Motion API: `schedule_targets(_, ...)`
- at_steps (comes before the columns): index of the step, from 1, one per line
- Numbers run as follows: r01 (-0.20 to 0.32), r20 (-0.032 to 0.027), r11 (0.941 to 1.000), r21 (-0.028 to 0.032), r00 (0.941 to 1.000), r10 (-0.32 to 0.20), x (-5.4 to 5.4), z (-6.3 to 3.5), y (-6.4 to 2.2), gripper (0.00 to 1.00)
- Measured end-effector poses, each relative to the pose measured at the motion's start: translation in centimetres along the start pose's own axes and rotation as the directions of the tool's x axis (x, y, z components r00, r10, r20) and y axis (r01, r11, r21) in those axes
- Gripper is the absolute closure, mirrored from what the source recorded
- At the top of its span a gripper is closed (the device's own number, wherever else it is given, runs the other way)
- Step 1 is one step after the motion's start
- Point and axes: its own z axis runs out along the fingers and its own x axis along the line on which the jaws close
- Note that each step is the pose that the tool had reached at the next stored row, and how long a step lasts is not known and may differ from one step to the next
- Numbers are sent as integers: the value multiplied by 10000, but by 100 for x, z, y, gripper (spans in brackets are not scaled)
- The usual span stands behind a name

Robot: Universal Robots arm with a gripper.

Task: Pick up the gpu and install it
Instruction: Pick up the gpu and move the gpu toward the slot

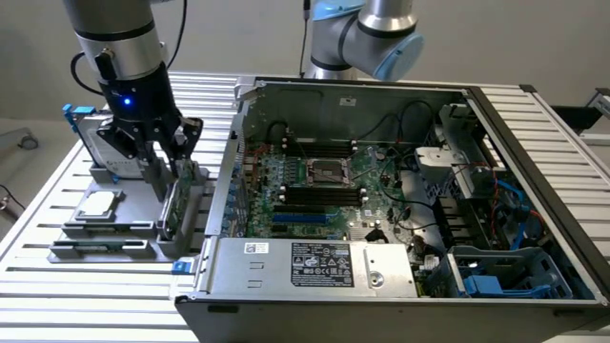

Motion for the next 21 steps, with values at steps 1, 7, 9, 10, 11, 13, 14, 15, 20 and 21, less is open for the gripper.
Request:
schedule_targets(1, 24, 1, 10000, 0, 10000, -24, -1, 18, 0, 64)
schedule_targets(7, 158, 2, 9999, 4, 9999, -158, -3, 127, 2, 64)
schedule_targets(9, 195, 4, 9998, 4, 9998, -195, -4, 163, 2, 64)
schedule_targets(10, 206, 3, 9998, 5, 9998, -206, -4, 182, 2, 64)
schedule_targets(11, 211, 3, 9998, 5, 9998, -211, -4, 200, 2, 64)
schedule_targets(13, 217, 3, 9998, 6, 9998, -217, -5, 236, 2, 64)
schedule_targets(14, 220, 4, 9998, 5, 9998, -220, -5, 254, 3, 64)
schedule_targets(15, 222, 3, 9998, 5, 9998, -222, -6, 272, 3, 64)
schedule_targets(20, 224, 4, 9997, 5, 9997, -224, -8, 362, 3, 64)
schedule_targets(21, 224, 4, 9997, 3, 9997, -224, -8, 369, 3, 64)
